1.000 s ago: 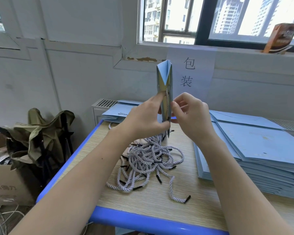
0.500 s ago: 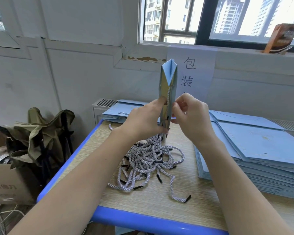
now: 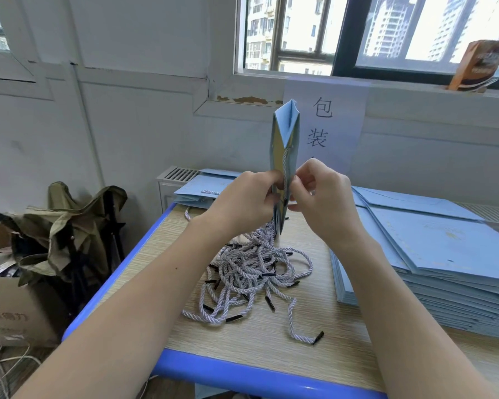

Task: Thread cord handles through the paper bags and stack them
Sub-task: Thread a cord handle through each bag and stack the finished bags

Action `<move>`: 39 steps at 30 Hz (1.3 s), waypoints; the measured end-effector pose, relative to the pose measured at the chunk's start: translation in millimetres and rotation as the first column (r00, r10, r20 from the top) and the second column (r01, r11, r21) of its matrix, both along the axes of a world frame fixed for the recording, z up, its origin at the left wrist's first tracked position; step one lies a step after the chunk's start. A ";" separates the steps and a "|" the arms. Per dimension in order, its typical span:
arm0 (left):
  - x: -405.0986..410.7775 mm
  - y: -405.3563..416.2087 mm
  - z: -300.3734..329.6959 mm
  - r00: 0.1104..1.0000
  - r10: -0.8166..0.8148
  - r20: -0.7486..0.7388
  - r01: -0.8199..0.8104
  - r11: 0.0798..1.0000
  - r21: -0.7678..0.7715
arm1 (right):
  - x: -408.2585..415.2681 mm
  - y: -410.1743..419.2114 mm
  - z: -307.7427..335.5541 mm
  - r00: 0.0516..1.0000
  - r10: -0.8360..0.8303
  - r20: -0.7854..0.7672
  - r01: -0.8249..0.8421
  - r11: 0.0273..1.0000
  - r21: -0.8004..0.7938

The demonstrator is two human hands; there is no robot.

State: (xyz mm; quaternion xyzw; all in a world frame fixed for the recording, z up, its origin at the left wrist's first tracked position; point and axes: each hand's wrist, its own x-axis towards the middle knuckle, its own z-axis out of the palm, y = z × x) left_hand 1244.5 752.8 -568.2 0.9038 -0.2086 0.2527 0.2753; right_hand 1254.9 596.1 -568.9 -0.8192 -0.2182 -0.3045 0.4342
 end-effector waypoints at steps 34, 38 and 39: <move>-3.4 -10.8 -7.7 0.985 -0.014 0.172 0.045 0.983 -0.176 | -6.4 -18.2 14.6 0.916 0.109 -0.386 -0.204 0.955 -0.215; -3.6 -11.0 -5.9 0.983 0.016 0.181 0.015 0.986 -0.169 | -8.2 -19.7 19.3 0.912 0.226 -0.341 -0.242 0.970 -0.004; -3.8 -11.2 -4.6 0.981 0.020 0.192 0.014 0.984 -0.179 | -9.0 -19.6 20.5 0.914 0.250 -0.320 -0.245 0.968 0.056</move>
